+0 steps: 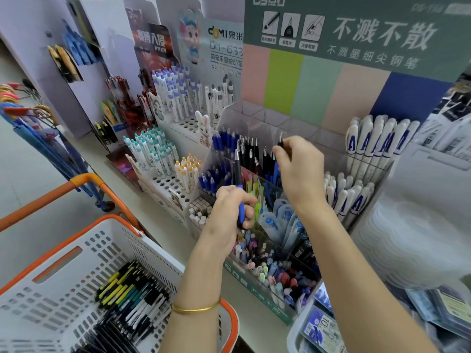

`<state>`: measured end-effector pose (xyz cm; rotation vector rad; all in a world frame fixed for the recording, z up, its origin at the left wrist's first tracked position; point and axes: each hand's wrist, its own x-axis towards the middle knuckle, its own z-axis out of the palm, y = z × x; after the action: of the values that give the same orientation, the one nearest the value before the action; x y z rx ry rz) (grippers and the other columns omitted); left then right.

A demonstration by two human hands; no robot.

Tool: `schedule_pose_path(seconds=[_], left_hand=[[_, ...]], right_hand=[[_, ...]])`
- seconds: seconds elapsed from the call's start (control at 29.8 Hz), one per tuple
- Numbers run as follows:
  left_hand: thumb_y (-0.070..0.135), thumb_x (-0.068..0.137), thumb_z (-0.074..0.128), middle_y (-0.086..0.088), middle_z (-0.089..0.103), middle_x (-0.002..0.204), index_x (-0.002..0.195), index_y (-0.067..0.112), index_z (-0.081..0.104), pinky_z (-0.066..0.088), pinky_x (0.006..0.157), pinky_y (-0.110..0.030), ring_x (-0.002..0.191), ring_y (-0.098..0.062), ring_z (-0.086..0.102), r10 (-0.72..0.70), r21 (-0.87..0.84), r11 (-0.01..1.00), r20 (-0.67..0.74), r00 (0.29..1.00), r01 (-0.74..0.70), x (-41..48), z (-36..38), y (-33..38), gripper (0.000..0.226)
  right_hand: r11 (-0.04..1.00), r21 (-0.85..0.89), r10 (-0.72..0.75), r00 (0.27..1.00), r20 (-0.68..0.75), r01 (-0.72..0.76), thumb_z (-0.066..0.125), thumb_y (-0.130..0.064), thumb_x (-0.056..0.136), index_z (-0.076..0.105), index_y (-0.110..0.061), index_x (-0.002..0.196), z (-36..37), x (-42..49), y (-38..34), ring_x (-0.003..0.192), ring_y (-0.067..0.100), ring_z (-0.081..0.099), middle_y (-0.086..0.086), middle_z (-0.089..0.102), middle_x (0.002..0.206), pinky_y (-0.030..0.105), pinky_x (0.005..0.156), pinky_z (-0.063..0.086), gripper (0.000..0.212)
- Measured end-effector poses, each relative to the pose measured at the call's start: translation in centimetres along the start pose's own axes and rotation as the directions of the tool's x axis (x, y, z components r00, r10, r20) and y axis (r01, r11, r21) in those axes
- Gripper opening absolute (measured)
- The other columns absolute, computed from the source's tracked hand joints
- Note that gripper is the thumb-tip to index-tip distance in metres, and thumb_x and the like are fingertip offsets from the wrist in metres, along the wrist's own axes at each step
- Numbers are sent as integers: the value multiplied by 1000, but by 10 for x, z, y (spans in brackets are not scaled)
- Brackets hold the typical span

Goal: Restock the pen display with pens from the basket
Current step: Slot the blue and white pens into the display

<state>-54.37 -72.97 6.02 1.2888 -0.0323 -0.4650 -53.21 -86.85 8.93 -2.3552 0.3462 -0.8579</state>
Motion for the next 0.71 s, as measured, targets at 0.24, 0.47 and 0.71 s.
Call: schedule_pose_path(seconds=[0.24, 0.47, 0.71], left_hand=[[-3, 95, 30, -10, 53, 82, 98, 11, 39, 33, 53, -28, 61, -14, 44, 44, -182, 983, 32, 998, -38, -3, 2, -1, 16], [0, 99, 43, -3, 61, 86, 110, 5, 50, 46, 65, -26, 70, -11, 54, 112, -159, 982, 59, 992, -101, -1, -2, -2, 15], [5, 97, 52, -4, 67, 96, 111, 10, 57, 51, 71, -27, 78, -11, 61, 141, -11, 990, 67, 988, -141, -1, 2, -5, 15]], right_hand=[[947, -303, 176, 960, 219, -104, 56, -25, 95, 46, -8, 80, 15, -7, 4, 72, 27, 49, 8, 51, 79, 32, 62, 35, 24], [990, 120, 69, 997, 41, -73, 53, -14, 96, 63, -9, 100, 0, -11, -9, 82, 15, 59, 0, 62, 87, 31, 74, 49, 12], [919, 379, 16, 973, 232, -106, 62, -21, 90, 64, -12, 73, -15, -13, -20, 53, 6, 53, -1, 60, 61, 26, 54, 45, 19]])
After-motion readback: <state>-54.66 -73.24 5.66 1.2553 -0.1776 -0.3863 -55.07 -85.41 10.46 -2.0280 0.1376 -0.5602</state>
